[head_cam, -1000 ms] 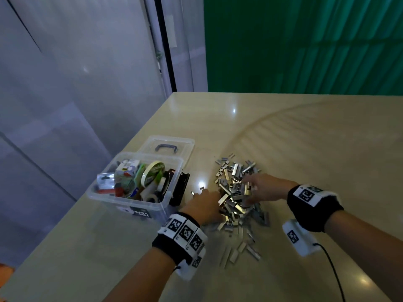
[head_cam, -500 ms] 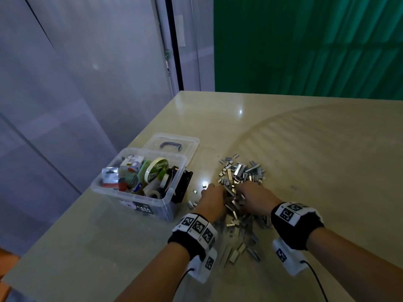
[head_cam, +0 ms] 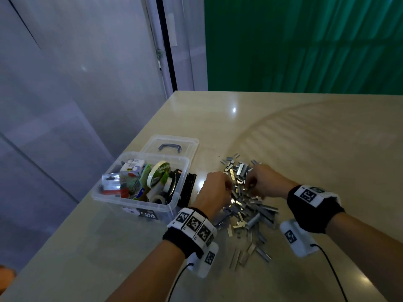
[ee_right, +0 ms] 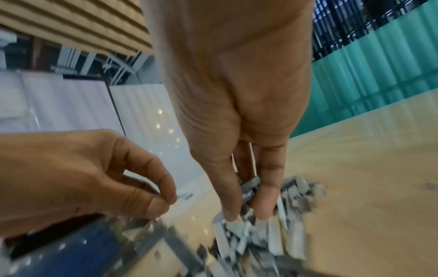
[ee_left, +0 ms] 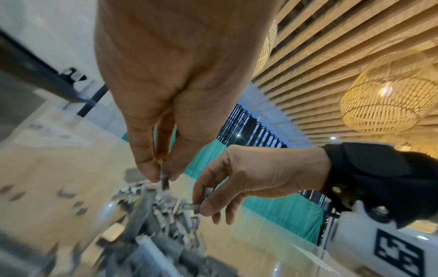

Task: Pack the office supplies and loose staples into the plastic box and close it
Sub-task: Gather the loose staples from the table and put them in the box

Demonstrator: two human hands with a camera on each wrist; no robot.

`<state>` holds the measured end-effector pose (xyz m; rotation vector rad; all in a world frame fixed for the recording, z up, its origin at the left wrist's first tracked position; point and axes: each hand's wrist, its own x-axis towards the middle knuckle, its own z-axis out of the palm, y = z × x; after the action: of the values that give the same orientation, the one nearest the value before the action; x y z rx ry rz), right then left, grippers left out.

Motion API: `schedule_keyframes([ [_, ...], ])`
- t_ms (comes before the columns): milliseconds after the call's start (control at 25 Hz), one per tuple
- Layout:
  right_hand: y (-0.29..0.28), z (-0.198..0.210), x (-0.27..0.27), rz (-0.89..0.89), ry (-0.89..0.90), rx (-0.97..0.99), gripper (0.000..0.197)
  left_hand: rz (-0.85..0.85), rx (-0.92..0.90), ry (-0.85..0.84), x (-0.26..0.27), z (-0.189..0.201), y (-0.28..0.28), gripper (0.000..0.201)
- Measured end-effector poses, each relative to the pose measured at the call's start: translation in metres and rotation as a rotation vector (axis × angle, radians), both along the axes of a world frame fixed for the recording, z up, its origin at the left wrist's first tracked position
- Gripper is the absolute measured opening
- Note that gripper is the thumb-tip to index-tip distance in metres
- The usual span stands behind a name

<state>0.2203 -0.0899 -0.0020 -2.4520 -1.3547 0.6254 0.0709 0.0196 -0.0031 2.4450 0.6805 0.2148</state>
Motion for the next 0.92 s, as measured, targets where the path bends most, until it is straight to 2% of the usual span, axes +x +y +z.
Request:
schedule_keyframes([
  [160, 0.018, 0.052, -0.004, -0.023, 0.078, 0.084, 0.013, -0.112, 0.017, -0.132, -0.01, 0.04, 0.008, 0.018],
  [320, 0.051, 0.108, -0.025, 0.067, 0.118, 0.178, 0.009, -0.127, -0.022, -0.302, -0.042, 0.091, 0.035, 0.012],
  [480, 0.108, 0.141, -0.067, 0.177, 0.111, 0.227, 0.012, 0.098, -0.061, -0.469, -0.096, 0.119, 0.104, 0.015],
  [640, 0.173, 0.138, -0.112, 0.275, 0.1, 0.227, 0.011, 0.26, -0.085, -0.435, -0.147, 0.107, 0.168, 0.013],
  [920, 0.232, 0.098, -0.136, 0.328, -0.057, 0.009, 0.007, 0.242, -0.134, -0.439, -0.163, 0.064, 0.175, 0.004],
])
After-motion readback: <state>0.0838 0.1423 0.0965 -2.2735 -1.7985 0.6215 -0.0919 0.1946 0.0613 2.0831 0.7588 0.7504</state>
